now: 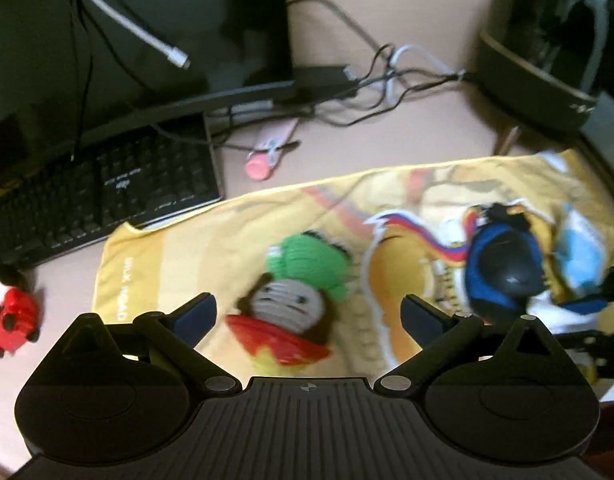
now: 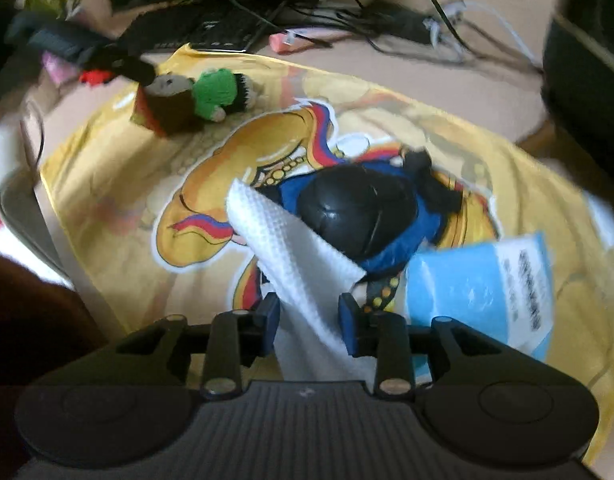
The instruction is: Clean container
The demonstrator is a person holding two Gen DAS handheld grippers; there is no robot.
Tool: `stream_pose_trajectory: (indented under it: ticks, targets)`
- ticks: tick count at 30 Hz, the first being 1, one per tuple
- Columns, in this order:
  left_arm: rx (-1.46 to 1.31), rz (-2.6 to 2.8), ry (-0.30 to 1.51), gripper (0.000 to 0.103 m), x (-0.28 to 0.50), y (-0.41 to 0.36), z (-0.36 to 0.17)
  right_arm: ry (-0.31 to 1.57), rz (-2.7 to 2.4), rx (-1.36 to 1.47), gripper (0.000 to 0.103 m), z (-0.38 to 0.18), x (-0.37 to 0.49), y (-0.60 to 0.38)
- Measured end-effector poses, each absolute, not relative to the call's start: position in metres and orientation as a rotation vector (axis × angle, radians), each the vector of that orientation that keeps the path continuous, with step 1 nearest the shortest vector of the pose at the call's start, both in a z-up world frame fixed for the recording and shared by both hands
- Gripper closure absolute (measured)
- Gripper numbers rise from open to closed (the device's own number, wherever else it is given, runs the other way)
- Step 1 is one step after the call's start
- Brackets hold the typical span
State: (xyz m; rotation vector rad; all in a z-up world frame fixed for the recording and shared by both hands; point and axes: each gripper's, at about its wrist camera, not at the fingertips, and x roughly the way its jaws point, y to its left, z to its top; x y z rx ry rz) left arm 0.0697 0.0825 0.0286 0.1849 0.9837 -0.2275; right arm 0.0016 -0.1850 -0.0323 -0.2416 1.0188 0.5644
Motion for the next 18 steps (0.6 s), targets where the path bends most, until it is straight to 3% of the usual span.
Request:
stream_pose_trajectory:
  ticks: [2,3,9,15,16,17,18]
  targets:
    - [0.177,-0.251,0.988,0.002,0.075,0.085,0.023,1.023,0.537,-0.249,0.092,-0.036,0.007,-0.183]
    - [0.172,-0.264,0.989,0.002,0.077,0.085,0.020,1.035,0.514,-0.220,0.096,-0.037,0.011,-0.184]
    - [0.206,-0.321,0.926,0.002,0.078,0.095,0.005,0.991,0.479,0.121,0.096,0.009,0.026,-0.214]
    - [0.239,-0.316,0.898,0.002,0.097,0.093,-0.024,0.877,0.463,0.075,0.096,0.053,0.032,-0.206]
    - [0.232,-0.321,0.888,0.007,0.098,0.090,-0.027,0.865,0.465,0.072,0.095,0.056,0.034,-0.204]
    - [0.226,-0.326,0.878,0.018,0.098,0.087,-0.030,0.860,0.470,0.083,0.095,0.058,0.038,-0.201]
    - [0.191,-0.344,0.891,0.040,0.099,0.087,-0.031,0.862,0.478,0.101,0.095,0.058,0.044,-0.198]
